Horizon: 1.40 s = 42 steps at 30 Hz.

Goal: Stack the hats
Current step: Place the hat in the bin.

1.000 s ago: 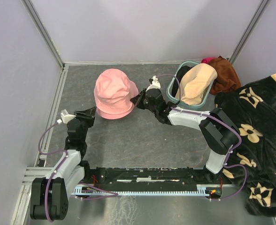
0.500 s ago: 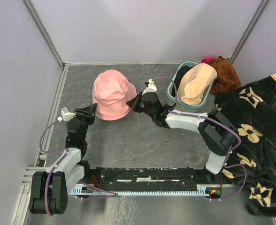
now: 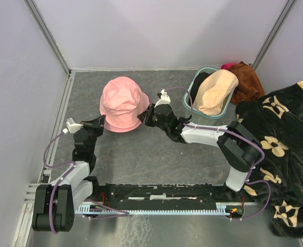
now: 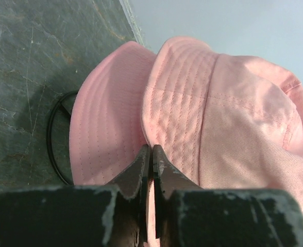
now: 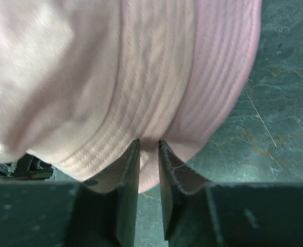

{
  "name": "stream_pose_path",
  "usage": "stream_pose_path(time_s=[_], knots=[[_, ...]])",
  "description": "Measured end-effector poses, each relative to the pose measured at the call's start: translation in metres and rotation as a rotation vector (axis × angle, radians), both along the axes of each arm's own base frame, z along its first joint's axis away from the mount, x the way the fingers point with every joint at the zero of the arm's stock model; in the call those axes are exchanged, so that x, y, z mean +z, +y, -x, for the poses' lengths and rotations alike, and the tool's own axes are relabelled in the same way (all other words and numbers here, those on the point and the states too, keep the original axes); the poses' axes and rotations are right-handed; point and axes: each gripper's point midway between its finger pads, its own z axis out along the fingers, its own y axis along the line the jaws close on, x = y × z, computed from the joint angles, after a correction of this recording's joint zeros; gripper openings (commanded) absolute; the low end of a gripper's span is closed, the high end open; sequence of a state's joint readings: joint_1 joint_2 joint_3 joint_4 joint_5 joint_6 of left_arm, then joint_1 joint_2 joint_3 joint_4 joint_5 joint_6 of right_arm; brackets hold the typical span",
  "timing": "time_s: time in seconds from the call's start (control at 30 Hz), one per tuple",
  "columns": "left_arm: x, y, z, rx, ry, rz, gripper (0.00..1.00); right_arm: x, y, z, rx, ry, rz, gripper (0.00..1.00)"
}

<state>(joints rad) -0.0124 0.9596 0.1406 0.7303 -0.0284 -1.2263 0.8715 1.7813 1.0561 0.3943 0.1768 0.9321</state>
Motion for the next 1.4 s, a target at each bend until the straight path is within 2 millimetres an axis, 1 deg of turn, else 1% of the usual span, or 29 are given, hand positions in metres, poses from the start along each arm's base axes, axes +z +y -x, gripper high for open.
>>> stream_pose_path(time_s=[0.07, 0.13, 0.23, 0.4, 0.5, 0.6, 0.7, 0.87, 0.9, 1.07, 1.23, 1.4], knots=[[-0.002, 0.000, 0.000, 0.002, 0.008, 0.000, 0.05, -0.006, -0.006, 0.002, -0.004, 0.001, 0.024, 0.36], [-0.005, 0.001, -0.001, 0.004, 0.014, -0.001, 0.05, -0.007, -0.014, 0.002, -0.011, 0.002, 0.036, 0.38], [-0.006, 0.001, -0.001, 0.008, 0.018, -0.001, 0.04, 0.002, -0.025, 0.000, -0.027, -0.009, 0.029, 0.41], [-0.007, 0.004, -0.001, 0.021, 0.023, -0.003, 0.03, 0.031, -0.045, -0.020, -0.082, -0.056, -0.024, 0.46], [-0.009, 0.004, -0.001, 0.023, 0.034, -0.004, 0.03, 0.038, -0.054, -0.031, -0.104, -0.071, -0.044, 0.50], [-0.011, 0.004, -0.003, 0.023, 0.052, -0.007, 0.03, 0.039, -0.062, -0.042, -0.116, -0.072, -0.061, 0.53], [-0.012, 0.004, -0.007, 0.021, 0.067, -0.018, 0.03, 0.037, -0.062, -0.055, -0.114, -0.071, -0.089, 0.53], [-0.017, 0.005, -0.015, 0.020, 0.103, -0.035, 0.03, 0.035, -0.055, -0.075, -0.088, -0.064, -0.139, 0.55], [-0.019, 0.006, -0.018, 0.021, 0.119, -0.045, 0.03, 0.037, -0.052, -0.082, -0.074, -0.065, -0.169, 0.55], [-0.021, 0.011, -0.024, 0.033, 0.135, -0.050, 0.03, 0.040, -0.045, -0.092, -0.055, -0.068, -0.219, 0.55], [-0.019, 0.015, -0.027, 0.042, 0.136, -0.059, 0.03, 0.039, -0.038, -0.097, -0.036, -0.065, -0.248, 0.55], [-0.018, 0.017, -0.032, 0.042, 0.140, -0.068, 0.03, 0.042, -0.033, -0.102, -0.024, -0.064, -0.285, 0.55]])
